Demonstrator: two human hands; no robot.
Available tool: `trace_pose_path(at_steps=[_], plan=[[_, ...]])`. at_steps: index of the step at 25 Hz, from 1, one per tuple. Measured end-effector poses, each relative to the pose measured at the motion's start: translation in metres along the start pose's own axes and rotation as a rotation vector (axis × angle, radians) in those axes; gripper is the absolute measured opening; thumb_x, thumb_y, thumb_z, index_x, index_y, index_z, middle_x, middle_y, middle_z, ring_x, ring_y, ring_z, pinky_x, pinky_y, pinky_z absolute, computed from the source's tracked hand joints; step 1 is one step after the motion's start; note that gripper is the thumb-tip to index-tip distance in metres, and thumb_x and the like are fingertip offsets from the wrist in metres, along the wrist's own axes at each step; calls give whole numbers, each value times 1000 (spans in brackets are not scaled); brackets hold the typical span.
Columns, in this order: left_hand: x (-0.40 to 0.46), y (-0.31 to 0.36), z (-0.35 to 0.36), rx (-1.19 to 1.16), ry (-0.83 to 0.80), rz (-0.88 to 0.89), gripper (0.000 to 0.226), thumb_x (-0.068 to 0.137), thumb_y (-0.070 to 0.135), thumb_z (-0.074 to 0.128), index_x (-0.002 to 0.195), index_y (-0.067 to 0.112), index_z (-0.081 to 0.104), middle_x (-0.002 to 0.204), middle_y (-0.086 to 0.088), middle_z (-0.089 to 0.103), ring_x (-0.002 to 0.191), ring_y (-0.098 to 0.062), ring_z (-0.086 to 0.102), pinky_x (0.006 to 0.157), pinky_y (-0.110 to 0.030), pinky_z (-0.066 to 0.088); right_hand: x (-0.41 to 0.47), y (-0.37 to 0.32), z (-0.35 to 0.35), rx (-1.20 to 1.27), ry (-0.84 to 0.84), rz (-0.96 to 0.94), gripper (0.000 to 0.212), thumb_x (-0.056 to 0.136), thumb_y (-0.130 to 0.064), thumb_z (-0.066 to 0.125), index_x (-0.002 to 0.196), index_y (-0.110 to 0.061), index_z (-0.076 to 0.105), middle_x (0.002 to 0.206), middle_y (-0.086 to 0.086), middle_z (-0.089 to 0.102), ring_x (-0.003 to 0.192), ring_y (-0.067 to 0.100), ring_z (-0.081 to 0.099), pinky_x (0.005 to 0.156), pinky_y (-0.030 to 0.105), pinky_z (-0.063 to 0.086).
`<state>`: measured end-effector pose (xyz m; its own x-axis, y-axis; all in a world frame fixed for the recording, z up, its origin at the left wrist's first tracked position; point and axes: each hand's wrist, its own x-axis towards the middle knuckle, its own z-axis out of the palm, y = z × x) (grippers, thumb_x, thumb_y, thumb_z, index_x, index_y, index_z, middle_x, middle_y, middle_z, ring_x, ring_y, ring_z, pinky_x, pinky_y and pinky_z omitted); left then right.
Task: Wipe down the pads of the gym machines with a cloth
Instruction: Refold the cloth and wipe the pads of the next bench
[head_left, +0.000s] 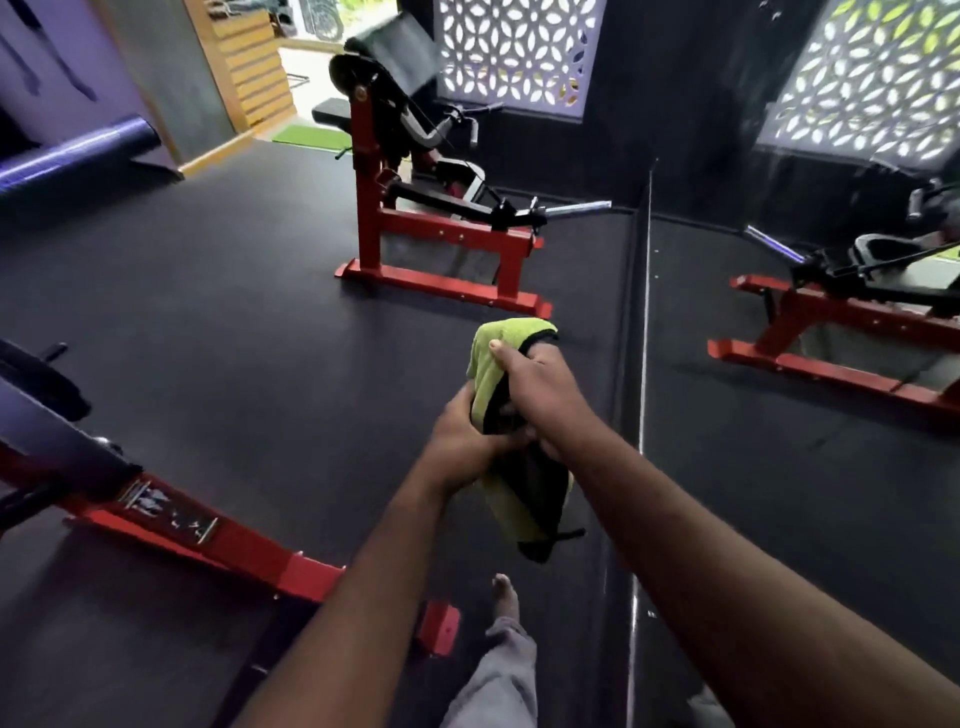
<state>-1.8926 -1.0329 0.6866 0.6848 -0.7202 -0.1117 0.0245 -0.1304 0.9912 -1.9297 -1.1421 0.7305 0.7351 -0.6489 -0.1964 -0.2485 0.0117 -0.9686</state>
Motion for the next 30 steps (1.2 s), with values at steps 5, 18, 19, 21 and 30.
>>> trace_pose_path(at_steps=[5, 18, 19, 21, 30], plan=[[166, 3, -49, -616, 110, -252, 39, 101, 38, 43, 126, 14, 62, 121, -11, 69, 106, -27, 66, 81, -39, 53, 163, -22, 3, -83, -365, -104, 25, 98, -23, 52, 113, -9, 66, 117, 12, 64, 105, 14, 55, 99, 27, 42], [384, 24, -300, -1004, 679, -184, 61, 98, 54, 35, 110, 9, 75, 118, -16, 70, 104, -29, 70, 91, -43, 48, 516, -8, 194, 37, -776, 642, 84, 75, -82, 54, 111, -6, 64, 97, 9, 72, 88, 24, 65, 78, 38, 48], [399, 22, -322, -1008, 735, -165, 62, 98, 55, 35, 117, 8, 70, 122, -17, 68, 108, -29, 68, 93, -43, 47, 541, -19, 217, 68, -850, 661, 77, 77, -76, 59, 105, -4, 65, 90, 12, 70, 80, 26, 64, 74, 38, 49], [424, 17, -364, -1016, 865, -139, 58, 98, 52, 38, 121, 7, 67, 123, -18, 67, 110, -31, 67, 94, -44, 47, 589, -44, 265, 124, -930, 628, 46, 86, -50, 66, 101, -7, 69, 86, 12, 71, 73, 26, 66, 69, 34, 52], [513, -54, -529, -795, 1625, -508, 31, 39, -1, 54, 68, 7, 57, 77, -15, 55, 67, -26, 53, 63, -33, 43, 761, -139, 509, -5, -878, 54, 32, 95, 2, 51, 90, -18, 76, 90, 7, 73, 84, 17, 65, 84, 36, 53]])
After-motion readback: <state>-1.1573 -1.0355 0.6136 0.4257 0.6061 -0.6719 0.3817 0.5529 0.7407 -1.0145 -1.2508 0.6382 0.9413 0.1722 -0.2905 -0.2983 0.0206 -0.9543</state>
